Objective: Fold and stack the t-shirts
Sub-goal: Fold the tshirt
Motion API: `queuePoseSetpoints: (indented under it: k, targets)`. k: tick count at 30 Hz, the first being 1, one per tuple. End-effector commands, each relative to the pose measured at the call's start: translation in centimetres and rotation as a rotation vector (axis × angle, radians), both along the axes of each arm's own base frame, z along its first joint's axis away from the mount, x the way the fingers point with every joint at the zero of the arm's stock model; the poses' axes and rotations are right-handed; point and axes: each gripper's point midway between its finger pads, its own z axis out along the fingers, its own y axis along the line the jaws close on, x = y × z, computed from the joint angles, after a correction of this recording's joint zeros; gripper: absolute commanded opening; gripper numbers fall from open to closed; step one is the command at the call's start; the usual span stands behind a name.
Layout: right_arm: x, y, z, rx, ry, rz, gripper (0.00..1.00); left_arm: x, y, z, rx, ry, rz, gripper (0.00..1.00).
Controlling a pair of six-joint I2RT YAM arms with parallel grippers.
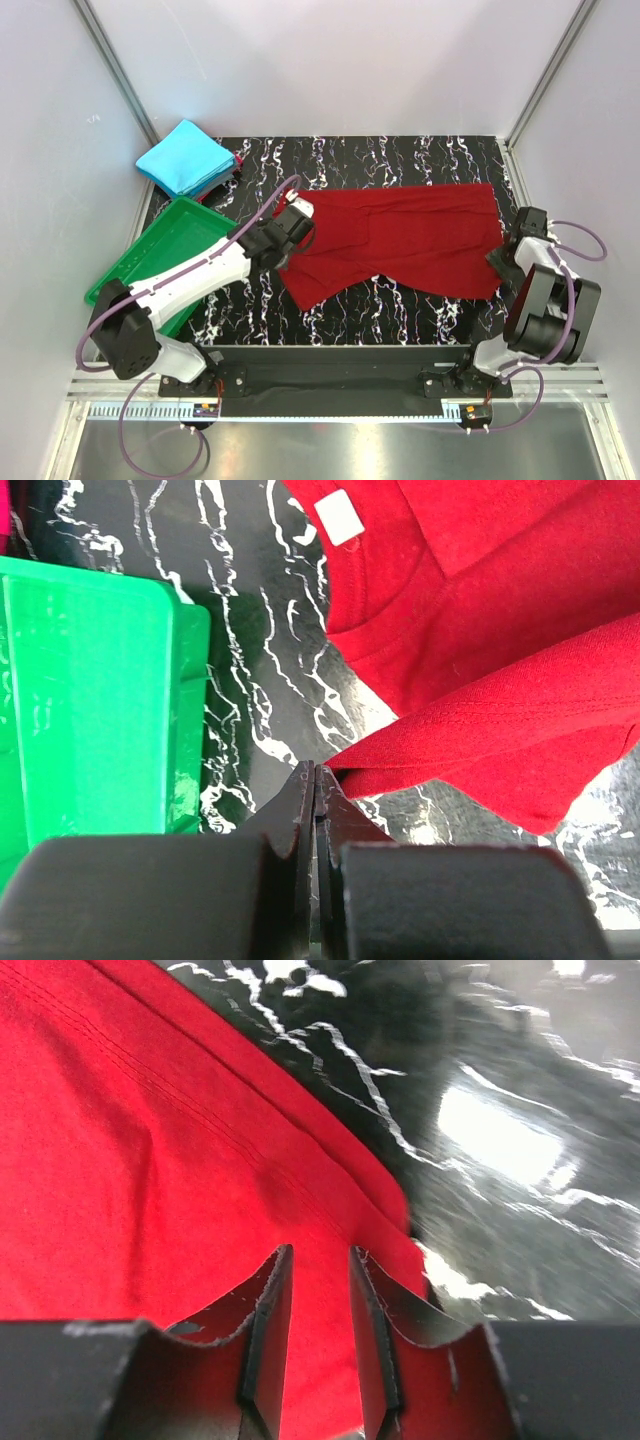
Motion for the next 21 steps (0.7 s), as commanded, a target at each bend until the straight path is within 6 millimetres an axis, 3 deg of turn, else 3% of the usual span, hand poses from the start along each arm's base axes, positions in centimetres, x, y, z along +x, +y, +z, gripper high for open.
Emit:
queuePoseSetpoints:
  k: [1, 16, 18, 21]
  targets:
    - [3.6, 0.0, 0.1, 0.027, -0.109, 0.029, 0.37, 1.4, 0.4, 2.0, 0.015, -0.075, 0.047, 0.0]
    - [7.8, 4.3, -0.5, 0.044, -0.139, 0.225, 0.49, 1.1, 0.7, 1.4, 0.022, -0.062, 0.052, 0.0]
    - [8.0, 4.4, 0.3, 0.043, -0.158, 0.23, 0.53, 1.0, 0.7, 1.4, 0.019, -0.057, 0.05, 0.0]
    - [8.6, 4.7, 3.3, 0.035, -0.232, 0.245, 0.57, 1.0, 0.7, 1.4, 0.017, -0.058, 0.05, 0.0]
